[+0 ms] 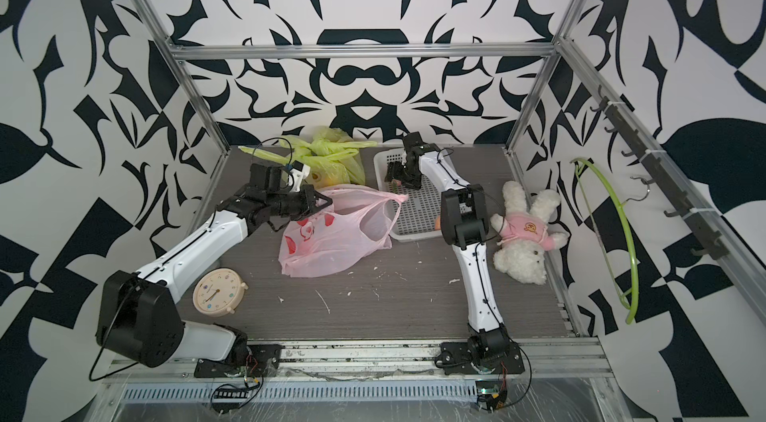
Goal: Place the peach into a plastic bag & tie a knot
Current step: Pick up the peach from the basket.
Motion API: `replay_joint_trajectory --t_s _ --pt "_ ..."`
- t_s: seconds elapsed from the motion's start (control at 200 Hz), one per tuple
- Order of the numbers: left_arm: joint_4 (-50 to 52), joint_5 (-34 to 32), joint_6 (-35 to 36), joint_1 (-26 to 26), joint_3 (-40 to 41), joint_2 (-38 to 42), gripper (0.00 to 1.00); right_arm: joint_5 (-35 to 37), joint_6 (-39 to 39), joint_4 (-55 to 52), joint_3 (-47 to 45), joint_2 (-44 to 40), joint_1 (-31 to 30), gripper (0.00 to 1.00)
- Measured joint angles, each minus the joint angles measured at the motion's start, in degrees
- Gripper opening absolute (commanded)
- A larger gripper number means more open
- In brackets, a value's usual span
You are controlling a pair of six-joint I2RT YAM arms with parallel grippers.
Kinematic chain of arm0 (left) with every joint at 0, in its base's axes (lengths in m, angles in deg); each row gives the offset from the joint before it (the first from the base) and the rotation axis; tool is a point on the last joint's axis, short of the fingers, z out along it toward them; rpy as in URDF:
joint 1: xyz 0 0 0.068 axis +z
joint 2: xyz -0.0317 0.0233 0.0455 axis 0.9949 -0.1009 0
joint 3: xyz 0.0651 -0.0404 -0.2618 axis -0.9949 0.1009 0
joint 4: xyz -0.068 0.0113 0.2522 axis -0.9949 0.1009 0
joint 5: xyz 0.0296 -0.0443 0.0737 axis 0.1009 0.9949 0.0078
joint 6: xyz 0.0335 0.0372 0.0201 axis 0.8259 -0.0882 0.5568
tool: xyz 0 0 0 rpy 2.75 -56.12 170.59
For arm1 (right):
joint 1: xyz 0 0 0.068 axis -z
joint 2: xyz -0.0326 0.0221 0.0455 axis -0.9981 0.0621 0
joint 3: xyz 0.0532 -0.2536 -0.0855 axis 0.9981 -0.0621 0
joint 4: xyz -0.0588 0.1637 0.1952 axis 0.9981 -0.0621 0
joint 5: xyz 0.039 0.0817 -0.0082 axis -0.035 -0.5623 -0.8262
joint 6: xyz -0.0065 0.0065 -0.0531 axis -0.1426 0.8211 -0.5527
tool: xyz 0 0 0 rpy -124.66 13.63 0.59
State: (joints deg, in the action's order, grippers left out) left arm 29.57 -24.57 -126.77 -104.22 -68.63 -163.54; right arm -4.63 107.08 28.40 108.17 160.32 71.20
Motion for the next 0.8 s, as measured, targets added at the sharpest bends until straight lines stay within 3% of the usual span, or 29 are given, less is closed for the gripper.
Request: replay_joint_trajectory --t_s 0.145,0.3,0.46,0.655,0.8 --pt "0.02 0.02 0.00 0.00 0.00 0.00 0.00 0.04 1.27 1.60 0.57 0.09 0.04 0.77" --pt "0.04 0.00 0.00 0.00 0.00 0.00 0.00 -0.02 2.10 3.23 0.70 0.09 0.04 0.56" --pt "0.04 0.00 0.00 0.00 0.00 0.00 0.00 -0.35 2.01 5.73 -2.62 -1.70 0.04 0.45" --pt "-0.02 0.02 -0.02 0.00 0.81 0.00 0.00 -1.31 0.85 7.02 -18.32 -17.11 -0.22 0.39" --pt "-0.35 0.00 -0.02 0.00 1.66 0.00 0.00 -2.12 -0.96 7.58 -23.50 -32.65 -2.27 0.37"
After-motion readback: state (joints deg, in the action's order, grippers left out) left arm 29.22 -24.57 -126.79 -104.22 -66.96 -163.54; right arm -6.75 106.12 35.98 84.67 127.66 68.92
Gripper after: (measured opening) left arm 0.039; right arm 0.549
